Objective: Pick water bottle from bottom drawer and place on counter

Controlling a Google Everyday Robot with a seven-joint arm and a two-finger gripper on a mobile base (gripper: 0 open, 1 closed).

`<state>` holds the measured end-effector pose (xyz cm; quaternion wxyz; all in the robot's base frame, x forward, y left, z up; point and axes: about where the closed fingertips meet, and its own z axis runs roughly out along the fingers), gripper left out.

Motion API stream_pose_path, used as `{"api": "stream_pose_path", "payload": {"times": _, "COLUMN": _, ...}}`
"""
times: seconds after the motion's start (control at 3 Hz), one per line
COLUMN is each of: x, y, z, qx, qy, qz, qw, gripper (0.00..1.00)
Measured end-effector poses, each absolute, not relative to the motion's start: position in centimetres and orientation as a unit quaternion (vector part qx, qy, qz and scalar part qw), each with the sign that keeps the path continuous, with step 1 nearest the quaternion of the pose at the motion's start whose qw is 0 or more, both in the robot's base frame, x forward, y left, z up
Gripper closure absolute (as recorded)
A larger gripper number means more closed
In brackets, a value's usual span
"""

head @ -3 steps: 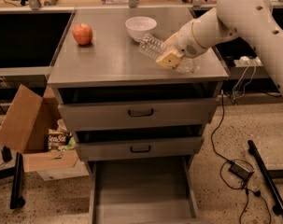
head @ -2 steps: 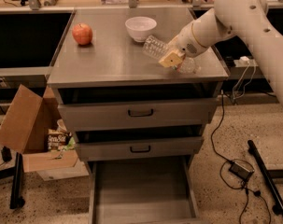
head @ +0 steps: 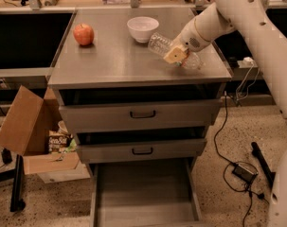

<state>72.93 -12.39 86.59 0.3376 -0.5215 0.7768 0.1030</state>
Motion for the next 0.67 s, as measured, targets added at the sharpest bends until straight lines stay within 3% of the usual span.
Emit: {"api": "stream_pose_path", "payload": {"times": 0.67, "x": 74.46, "y": -12.91, "z": 86.07, "qx": -0.507, "qy": 0.792, "qz": 0.110, "qw": 0.323, "gripper": 0.59}}
